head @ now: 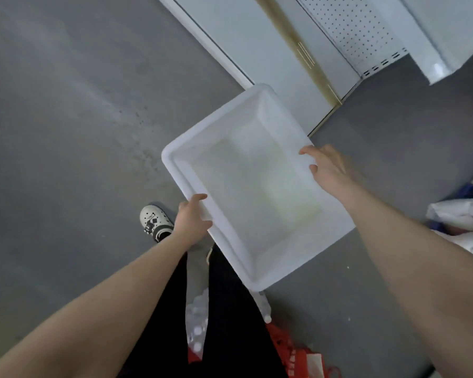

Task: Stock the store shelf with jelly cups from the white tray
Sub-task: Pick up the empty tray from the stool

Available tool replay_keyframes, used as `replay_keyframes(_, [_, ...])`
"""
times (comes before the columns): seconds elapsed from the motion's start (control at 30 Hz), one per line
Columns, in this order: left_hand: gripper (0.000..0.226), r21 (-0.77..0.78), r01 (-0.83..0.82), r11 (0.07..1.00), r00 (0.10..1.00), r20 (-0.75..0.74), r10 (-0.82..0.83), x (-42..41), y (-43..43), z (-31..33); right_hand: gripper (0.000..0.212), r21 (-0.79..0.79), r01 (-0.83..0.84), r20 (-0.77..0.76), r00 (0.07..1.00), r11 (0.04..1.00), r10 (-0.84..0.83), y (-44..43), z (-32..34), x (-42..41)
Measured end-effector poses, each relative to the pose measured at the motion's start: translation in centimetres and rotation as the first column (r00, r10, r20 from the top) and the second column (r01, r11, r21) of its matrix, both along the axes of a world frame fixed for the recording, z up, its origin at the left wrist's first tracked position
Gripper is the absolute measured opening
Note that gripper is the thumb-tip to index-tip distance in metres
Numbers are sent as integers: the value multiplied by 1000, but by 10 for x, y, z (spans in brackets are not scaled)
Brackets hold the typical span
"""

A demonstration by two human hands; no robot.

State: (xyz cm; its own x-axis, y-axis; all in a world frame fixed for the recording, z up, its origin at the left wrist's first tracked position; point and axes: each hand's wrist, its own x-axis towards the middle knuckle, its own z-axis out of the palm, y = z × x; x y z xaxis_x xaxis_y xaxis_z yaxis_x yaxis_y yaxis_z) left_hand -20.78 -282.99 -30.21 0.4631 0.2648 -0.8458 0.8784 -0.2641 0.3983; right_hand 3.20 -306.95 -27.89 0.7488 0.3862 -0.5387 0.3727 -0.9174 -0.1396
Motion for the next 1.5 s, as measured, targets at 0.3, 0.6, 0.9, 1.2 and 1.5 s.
replay_keyframes(0.3, [75,233,-211,949,971,163,176,-53,250,77,55,9,-308,39,951,951,308,275,87,-29])
replay_keyframes(0.6, [65,410,-490,769,858,383,342,-127,494,170,57,83,-567,218,813,819,541,572,178,-56])
replay_keyframes(0.9, [62,534,-642,550,765,489,419,-144,736,228,54,193,-740,347,665,644,661,877,224,-37])
replay_keyframes(1.2, [58,557,-746,366,663,560,497,-159,959,268,53,271,-846,392,533,459,750,1177,259,-36])
replay_keyframes(1.5, [59,589,-725,357,679,525,513,-153,1232,273,54,239,-872,428,489,427,760,1461,255,-31])
